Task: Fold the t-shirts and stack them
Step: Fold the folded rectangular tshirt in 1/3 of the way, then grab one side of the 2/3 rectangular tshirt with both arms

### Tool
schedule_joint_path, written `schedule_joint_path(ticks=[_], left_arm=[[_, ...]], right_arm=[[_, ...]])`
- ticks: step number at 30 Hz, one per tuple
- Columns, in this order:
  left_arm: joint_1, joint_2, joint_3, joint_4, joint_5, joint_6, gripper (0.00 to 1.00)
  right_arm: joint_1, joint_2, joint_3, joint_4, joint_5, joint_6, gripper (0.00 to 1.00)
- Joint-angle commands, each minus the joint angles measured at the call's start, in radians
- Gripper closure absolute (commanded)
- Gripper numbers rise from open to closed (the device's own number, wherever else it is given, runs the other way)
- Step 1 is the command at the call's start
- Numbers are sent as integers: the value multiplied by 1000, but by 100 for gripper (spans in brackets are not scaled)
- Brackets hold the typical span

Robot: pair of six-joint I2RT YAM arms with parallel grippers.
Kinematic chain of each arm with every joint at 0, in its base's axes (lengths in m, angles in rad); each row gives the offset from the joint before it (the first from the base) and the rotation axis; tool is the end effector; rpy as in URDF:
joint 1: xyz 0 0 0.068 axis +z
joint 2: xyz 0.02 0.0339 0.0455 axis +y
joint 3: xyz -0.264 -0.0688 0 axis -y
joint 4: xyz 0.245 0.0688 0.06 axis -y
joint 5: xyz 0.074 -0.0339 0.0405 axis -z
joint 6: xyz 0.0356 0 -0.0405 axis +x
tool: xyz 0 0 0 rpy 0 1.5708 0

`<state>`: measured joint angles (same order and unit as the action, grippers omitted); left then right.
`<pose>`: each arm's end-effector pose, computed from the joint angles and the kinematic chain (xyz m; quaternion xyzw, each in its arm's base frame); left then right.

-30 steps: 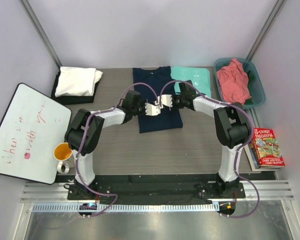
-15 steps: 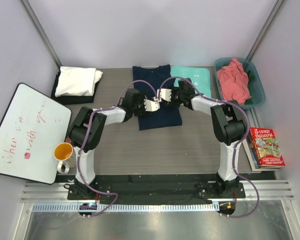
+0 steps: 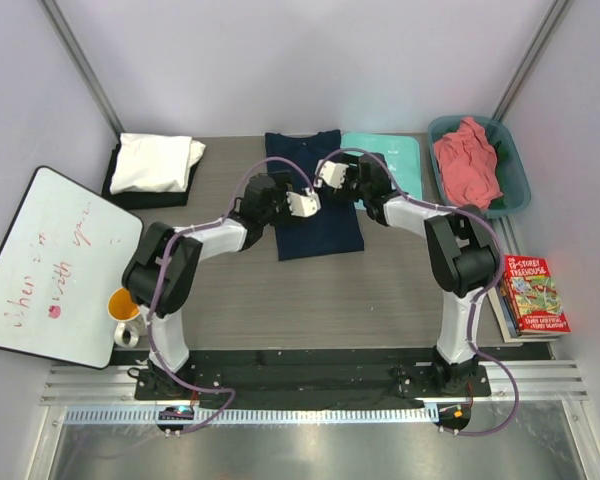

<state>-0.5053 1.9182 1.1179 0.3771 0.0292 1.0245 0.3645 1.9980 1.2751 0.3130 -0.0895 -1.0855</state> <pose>0.3701 -0.2059 0.1827 0.5872 0.6004 0.1275 0.5277 0.4223 0.1645 0.1931 -0.5723 0.6090 -0.1582 0.5258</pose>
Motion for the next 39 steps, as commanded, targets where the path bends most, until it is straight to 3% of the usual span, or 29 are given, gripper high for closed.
schedule_joint_path(ticks=[1, 5, 10, 16, 21, 28, 39], left_arm=[[-16, -201, -78, 5, 84, 0, 0], [-29, -339, -228, -99, 207, 121, 0], [-76, -470, -426, -282, 322, 336, 0], [-167, -455, -477, -282, 288, 324, 0], [-208, -368, -445, -213, 224, 264, 0], [-222, -282, -412, -139, 158, 221, 0], [-222, -269, -418, -138, 150, 206, 4]], right_arm=[[-36, -152, 3, -166, -57, 32, 25], [-52, -321, -184, -351, -206, -114, 25], [-55, -441, -302, -648, -346, -339, 26], [-36, -496, -370, -738, -403, -395, 26], [-9, -493, -410, -741, -394, -413, 26], [21, -459, -479, -559, -346, -344, 26], [7, -320, -465, -373, -311, -278, 29]])
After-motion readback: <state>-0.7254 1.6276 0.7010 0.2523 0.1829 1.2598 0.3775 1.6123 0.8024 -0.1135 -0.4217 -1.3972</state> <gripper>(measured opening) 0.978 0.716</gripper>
